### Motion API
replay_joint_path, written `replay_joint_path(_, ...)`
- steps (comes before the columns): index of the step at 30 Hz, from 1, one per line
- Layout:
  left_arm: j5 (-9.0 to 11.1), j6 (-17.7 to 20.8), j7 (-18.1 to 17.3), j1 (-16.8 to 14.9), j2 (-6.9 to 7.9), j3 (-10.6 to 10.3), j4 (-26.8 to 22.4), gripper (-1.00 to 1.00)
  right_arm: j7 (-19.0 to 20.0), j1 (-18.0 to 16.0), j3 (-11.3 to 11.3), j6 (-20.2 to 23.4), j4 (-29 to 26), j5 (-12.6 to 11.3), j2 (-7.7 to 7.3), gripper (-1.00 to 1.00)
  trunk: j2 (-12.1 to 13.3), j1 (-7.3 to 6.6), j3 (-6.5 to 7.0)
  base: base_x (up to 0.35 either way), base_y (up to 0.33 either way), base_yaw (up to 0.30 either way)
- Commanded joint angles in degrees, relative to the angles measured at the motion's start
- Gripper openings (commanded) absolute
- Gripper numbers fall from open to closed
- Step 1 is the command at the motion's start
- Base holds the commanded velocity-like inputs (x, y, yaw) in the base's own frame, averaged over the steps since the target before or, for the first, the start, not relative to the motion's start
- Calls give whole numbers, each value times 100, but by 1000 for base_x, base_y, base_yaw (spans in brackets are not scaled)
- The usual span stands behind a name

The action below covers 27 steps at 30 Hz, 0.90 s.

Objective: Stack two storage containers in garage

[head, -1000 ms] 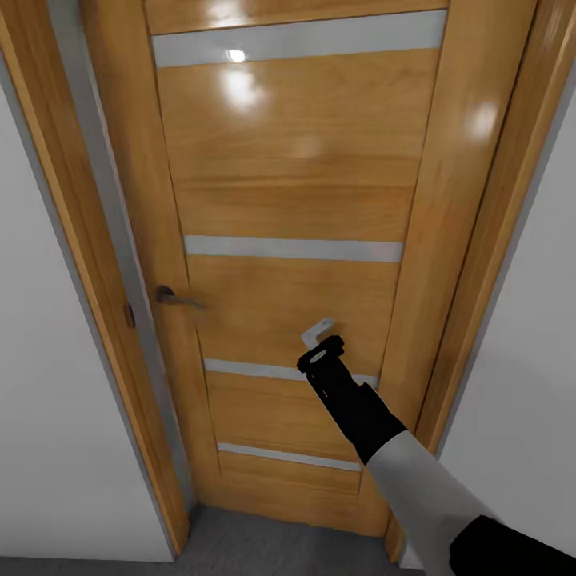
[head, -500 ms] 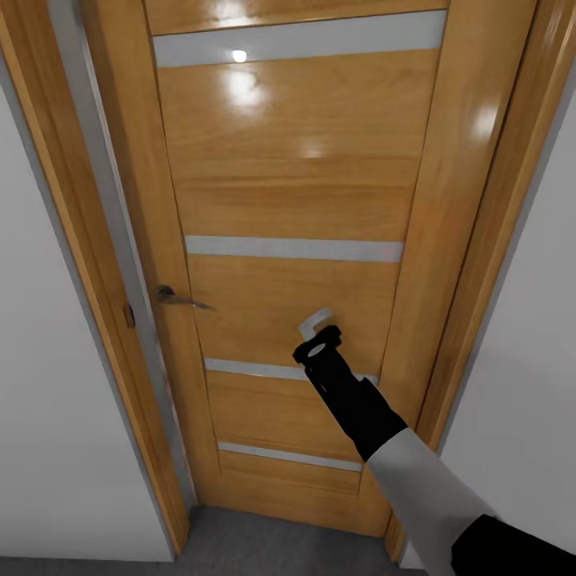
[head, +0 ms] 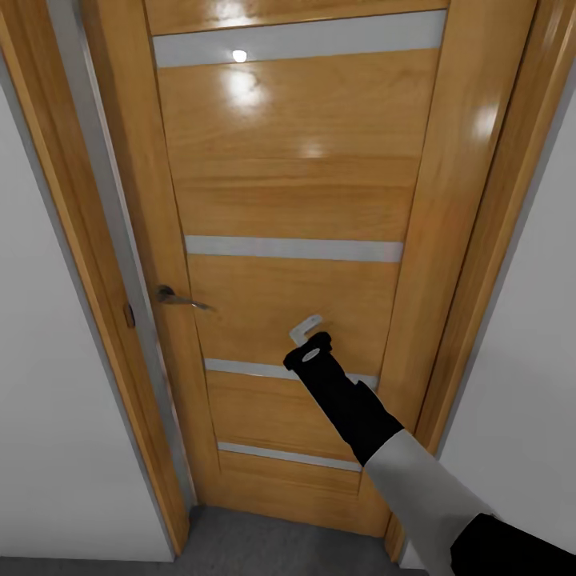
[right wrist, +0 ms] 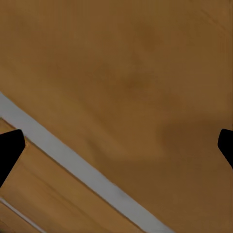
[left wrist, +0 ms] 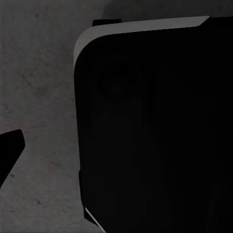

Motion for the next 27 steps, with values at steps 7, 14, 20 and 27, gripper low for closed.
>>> replay_joint_path(7, 8, -3, 2, -2, -22, 28, -3, 100, 140, -11, 84, -167, -203, 9, 0, 100, -3, 0, -6, 0, 0, 0)
replay_joint_path(14, 10, -3, 2, -2, -28, 54, -2, 100, 143, -10, 94, -207, -291, 9, 0, 100, -3, 0, -6, 0, 0, 0)
replay_joint_path(20, 12, 4, 2, -2, -24, 45, -1, 100, 142, -8, 96, -198, -297, 9, 0, 100, -3, 0, -6, 86, 0, 0)
replay_joint_path(27, 11, 7, 2, -2, -13, 26, 6, 100, 142, -10, 96, -197, -316, 9, 0, 100, -3, 0, -6, 204, 0, 0)
